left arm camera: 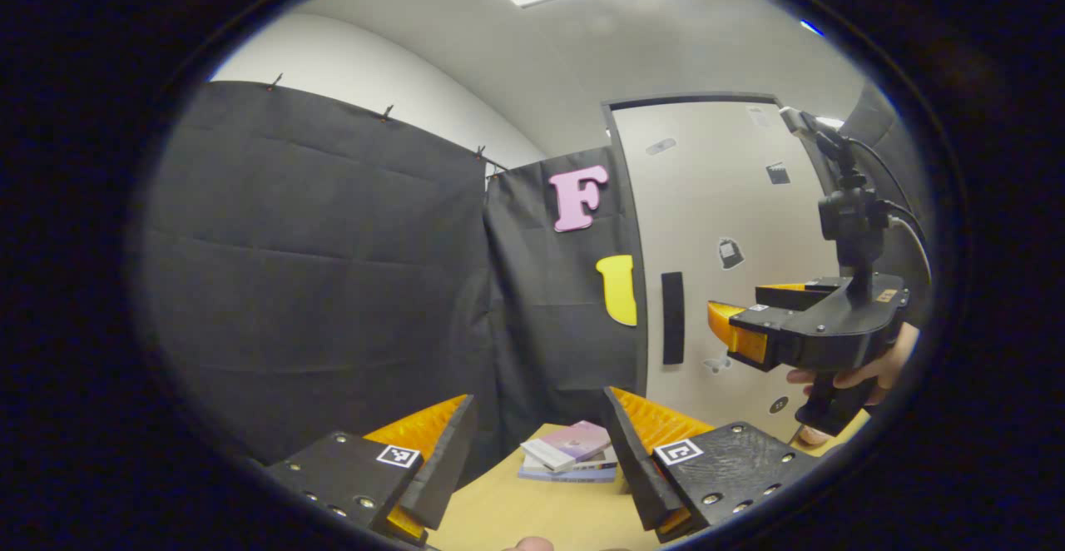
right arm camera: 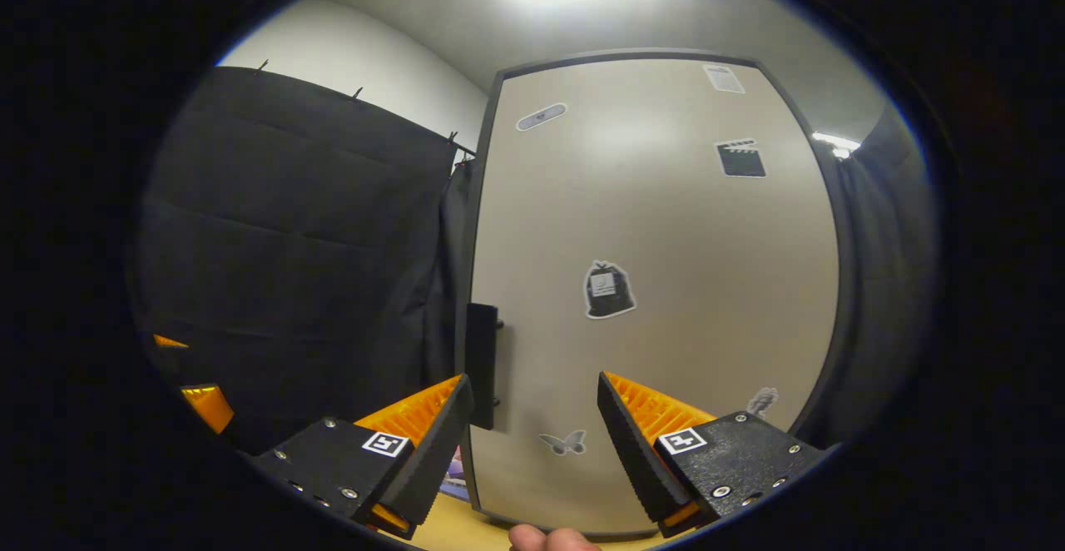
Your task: Open the cabinet door with the right hand, grasp the bottle in the cabinet with the left hand and place it on the coaster, then close the cabinet door with the right hand.
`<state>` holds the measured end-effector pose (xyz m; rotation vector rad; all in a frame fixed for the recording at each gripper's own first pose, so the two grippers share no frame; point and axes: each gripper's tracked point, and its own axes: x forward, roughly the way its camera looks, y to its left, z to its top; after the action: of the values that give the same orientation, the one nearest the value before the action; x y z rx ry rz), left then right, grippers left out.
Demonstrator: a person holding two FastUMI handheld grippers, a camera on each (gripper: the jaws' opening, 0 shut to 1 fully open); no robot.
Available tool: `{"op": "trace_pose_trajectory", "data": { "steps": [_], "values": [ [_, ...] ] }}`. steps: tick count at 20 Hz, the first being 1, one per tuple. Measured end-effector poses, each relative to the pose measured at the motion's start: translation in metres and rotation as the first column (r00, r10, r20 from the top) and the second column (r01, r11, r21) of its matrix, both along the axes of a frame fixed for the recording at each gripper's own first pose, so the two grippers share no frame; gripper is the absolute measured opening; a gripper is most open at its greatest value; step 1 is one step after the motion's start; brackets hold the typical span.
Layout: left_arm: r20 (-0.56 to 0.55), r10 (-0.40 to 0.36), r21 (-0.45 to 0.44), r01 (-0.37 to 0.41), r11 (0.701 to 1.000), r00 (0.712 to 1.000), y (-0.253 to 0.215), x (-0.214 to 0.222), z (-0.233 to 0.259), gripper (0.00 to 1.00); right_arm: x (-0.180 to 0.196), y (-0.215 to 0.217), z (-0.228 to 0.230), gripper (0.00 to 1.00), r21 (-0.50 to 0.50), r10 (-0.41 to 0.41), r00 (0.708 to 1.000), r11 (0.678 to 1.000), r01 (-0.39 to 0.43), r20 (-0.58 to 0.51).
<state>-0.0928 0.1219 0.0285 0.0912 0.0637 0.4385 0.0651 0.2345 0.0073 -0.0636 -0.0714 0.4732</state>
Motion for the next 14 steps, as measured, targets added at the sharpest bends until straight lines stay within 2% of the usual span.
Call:
{"op": "trace_pose_trajectory", "data": {
  "steps": [3, 4, 7, 9, 10, 11, 13, 14],
  "values": [
    [-0.014, 0.058, 0.004, -0.058, 0.998, 0.998, 0.032, -0.026, -0.005, 0.86, 0.012, 0.031, -0.013, 0.92, -0.006, 0.024, 0.999, 1.0, -0.024, -0.025],
    [-0.018, 0.073, 0.006, -0.073, 0.997, 0.997, 0.039, -0.033, -0.006, 0.91, 0.017, 0.039, -0.017, 0.93, -0.014, 0.023, 0.999, 1.0, -0.023, -0.029],
    [-0.047, 0.12, 0.033, -0.118, 0.992, 0.992, 0.061, -0.059, -0.012, 0.9, 0.031, 0.062, -0.03, 0.93, -0.04, 0.037, 0.998, 0.998, -0.039, -0.05],
    [-0.055, 0.132, 0.041, -0.13, 0.991, 0.99, 0.07, -0.071, -0.011, 0.91, 0.041, 0.066, -0.032, 0.92, -0.069, 0.009, 0.999, 0.998, -0.011, -0.042],
    [-0.057, 0.13, 0.022, -0.129, 0.991, 0.99, 0.072, -0.074, -0.012, 0.91, 0.045, 0.069, -0.033, 0.9, -0.078, 0.001, 0.999, 0.997, -0.005, -0.043],
    [-0.052, 0.125, -0.007, -0.126, 0.992, 0.991, 0.073, -0.075, -0.013, 0.86, 0.048, 0.071, -0.035, 0.87, -0.08, -0.002, 0.999, 0.997, -0.003, -0.052],
    [-0.02, 0.11, -0.037, -0.11, 0.993, 0.994, 0.072, -0.076, -0.009, 0.91, 0.058, 0.062, -0.038, 0.67, -0.08, -0.06, 0.995, 0.995, 0.055, -0.074],
    [-0.01, 0.099, -0.03, -0.099, 0.995, 0.995, 0.071, -0.075, -0.006, 0.86, 0.053, 0.06, -0.039, 0.43, -0.056, -0.065, 0.993, 0.997, 0.06, -0.095]
  ]
}}
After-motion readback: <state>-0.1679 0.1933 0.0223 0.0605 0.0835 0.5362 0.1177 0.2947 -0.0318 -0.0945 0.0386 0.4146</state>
